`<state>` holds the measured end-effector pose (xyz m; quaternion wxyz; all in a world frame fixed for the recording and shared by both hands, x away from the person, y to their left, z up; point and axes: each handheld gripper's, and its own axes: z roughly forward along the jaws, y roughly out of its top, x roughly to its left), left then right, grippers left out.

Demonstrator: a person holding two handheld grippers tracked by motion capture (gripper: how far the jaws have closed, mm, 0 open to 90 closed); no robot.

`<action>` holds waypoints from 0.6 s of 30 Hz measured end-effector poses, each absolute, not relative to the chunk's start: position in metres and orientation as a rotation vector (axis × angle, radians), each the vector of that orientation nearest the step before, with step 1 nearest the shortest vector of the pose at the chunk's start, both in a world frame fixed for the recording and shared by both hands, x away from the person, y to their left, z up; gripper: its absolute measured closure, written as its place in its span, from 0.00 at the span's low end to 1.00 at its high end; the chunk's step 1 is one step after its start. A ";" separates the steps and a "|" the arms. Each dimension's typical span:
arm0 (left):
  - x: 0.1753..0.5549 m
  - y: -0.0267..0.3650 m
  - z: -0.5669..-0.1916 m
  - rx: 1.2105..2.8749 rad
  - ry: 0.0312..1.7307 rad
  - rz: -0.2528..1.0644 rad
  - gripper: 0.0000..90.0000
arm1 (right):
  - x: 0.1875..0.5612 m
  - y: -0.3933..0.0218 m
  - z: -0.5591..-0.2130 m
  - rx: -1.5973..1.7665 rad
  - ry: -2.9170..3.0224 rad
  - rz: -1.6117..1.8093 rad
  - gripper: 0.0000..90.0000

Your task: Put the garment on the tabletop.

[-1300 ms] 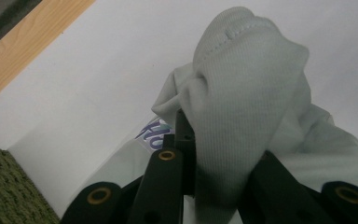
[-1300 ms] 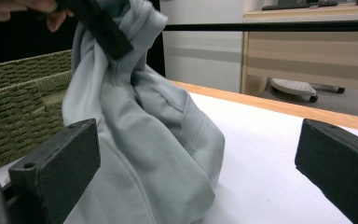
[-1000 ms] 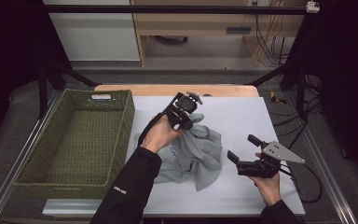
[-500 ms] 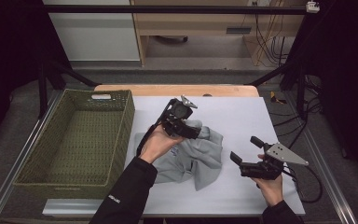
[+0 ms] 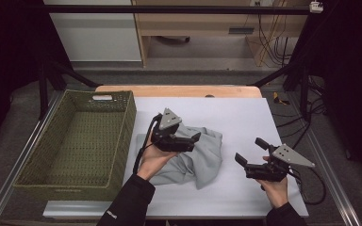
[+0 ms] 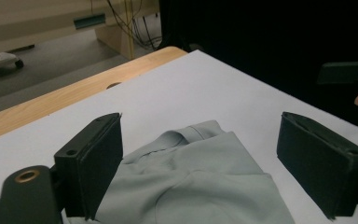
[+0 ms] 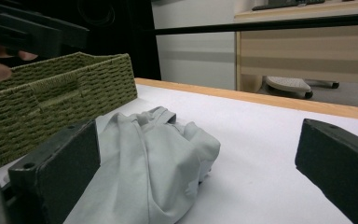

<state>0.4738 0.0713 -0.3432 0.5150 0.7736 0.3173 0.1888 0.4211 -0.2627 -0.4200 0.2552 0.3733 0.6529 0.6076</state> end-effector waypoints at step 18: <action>0.443 0.128 -0.391 1.690 0.782 0.473 0.11 | 0.423 -0.268 -0.424 1.033 1.778 1.626 0.00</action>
